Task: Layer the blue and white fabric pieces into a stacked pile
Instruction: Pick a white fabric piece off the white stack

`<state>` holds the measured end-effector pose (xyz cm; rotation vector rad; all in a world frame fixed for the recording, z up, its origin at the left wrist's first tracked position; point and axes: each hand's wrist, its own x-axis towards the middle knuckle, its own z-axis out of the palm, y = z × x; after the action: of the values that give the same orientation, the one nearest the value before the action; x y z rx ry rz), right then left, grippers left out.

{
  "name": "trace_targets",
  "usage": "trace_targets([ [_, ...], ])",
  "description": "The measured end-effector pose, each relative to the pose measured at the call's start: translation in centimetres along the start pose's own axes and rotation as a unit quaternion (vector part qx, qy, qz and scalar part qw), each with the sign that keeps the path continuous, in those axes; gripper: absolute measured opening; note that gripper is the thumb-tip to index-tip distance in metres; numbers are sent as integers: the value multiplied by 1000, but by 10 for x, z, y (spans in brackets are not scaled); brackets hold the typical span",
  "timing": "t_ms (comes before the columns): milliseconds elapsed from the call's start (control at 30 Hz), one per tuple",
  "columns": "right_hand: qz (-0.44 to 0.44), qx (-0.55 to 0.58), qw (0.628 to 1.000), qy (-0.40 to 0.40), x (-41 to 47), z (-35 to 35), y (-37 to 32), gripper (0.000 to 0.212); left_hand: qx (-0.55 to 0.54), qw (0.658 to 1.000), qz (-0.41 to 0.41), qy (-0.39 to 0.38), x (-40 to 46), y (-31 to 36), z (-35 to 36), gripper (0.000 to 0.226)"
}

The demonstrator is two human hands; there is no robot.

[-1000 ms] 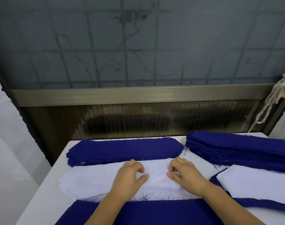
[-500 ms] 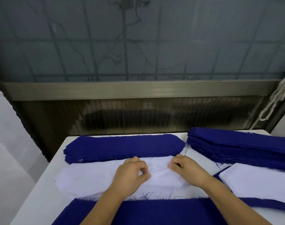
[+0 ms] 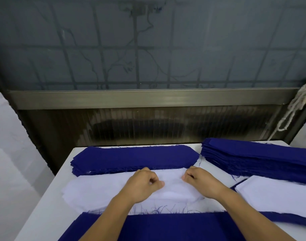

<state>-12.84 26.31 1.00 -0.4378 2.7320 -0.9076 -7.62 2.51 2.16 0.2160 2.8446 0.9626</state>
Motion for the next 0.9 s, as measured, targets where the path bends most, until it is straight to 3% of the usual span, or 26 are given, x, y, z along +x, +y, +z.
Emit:
trace_targets([
  [200, 14, -3, 1000, -5, -1, -2, -6, 33, -8, 1000, 1, 17, 0, -1, 1, 15],
  [333, 5, -34, 999, -3, -13, -4, -18, 28, 12, 999, -9, 31, 2, 1, 0, 20],
  [467, -85, -171, 981, 40, -25, 12, -34, 41, 34, 998, 7, 55, 1, 5, 3, 10],
  [533, -120, -191, 972, 69, -26, 20, -34, 31, 40, 997, 25, 59, -3, 4, 4, 7],
  [733, -99, -154, 976, 118, -25, 14, -14, 7, 139, 982, 5, 131, -25, -33, -6, 15],
  [900, -82, -83, 989, 96, -28, 8, -6, 14, 182, 968, -70, 156, -51, -75, -43, 9],
])
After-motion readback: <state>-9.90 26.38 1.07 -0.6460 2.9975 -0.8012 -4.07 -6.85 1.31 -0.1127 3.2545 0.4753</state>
